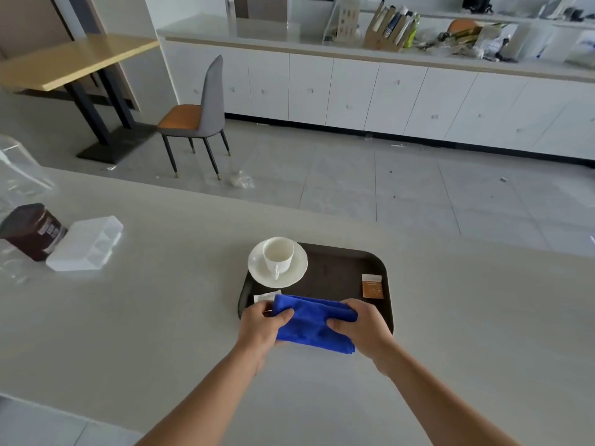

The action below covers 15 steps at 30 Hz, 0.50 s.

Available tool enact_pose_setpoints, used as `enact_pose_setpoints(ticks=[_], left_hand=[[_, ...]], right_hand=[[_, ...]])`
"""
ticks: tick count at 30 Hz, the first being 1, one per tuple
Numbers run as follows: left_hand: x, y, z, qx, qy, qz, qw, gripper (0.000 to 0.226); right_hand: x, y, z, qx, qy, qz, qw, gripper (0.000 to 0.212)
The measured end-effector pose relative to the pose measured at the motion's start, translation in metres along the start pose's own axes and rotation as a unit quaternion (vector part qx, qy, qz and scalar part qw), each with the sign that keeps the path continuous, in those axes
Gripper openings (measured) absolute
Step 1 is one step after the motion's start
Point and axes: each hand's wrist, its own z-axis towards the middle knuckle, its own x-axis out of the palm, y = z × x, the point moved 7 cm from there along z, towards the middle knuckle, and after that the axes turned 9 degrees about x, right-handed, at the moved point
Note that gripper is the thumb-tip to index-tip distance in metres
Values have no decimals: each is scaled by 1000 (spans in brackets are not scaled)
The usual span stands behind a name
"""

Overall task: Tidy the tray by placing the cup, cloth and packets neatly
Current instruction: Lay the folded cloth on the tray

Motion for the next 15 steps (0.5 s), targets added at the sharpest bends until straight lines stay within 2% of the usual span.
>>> enact_pose_setpoints(ticks=[6,10,13,15], left_hand=[[-31,14,13,-39,-47,-65,996,16],[-40,28,15,-72,-24,-137,988,23],[-49,28,18,-56,-52,-121,990,20],[-60,23,21,-39,-78,-110,990,17]], right_hand=[[35,10,23,31,38,11,999,14],[50,9,42,41,73,20,996,14],[55,12,50,30,87,32,995,2],[52,13,52,27,78,56,995,24]])
